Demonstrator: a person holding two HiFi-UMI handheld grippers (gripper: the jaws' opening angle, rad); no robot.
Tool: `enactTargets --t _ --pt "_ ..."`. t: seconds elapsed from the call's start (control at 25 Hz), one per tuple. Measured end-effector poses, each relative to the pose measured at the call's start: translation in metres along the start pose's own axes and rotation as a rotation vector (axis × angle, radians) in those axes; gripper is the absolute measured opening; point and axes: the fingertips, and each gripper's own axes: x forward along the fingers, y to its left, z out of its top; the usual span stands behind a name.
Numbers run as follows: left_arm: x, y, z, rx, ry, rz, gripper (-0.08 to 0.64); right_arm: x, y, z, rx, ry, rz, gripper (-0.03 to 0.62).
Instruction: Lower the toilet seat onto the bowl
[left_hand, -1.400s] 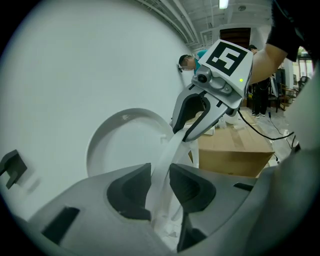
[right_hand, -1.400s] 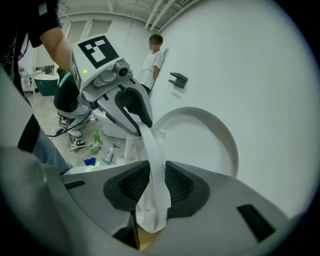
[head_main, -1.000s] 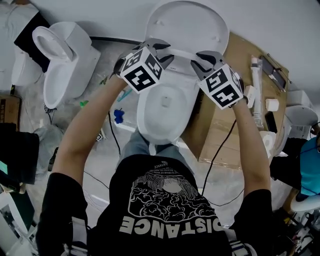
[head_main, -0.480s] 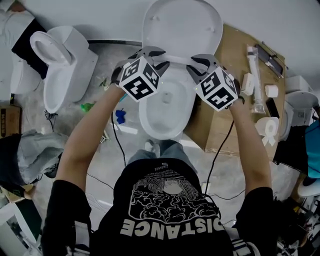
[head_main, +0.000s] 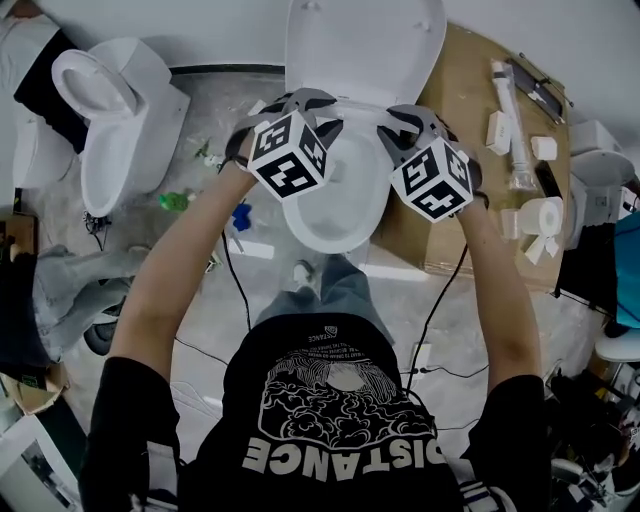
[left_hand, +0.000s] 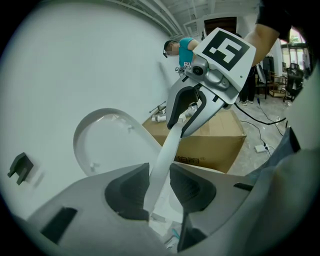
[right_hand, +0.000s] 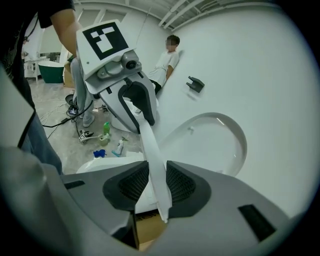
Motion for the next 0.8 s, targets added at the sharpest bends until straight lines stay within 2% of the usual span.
enactTargets --t 0.32,0.8 --pt "-0.009 -0.050 -0.019 0.026 0.002 -0.047 0.123 -0.009 0.050 -0.015 -0.046 0.067 -0.011 0.112" --pt "-0.013 -0.122 -0.058 0.059 0.059 -0.115 0.129 -0.010 0.128 -0.042 -0.105 0.126 0.041 0.118"
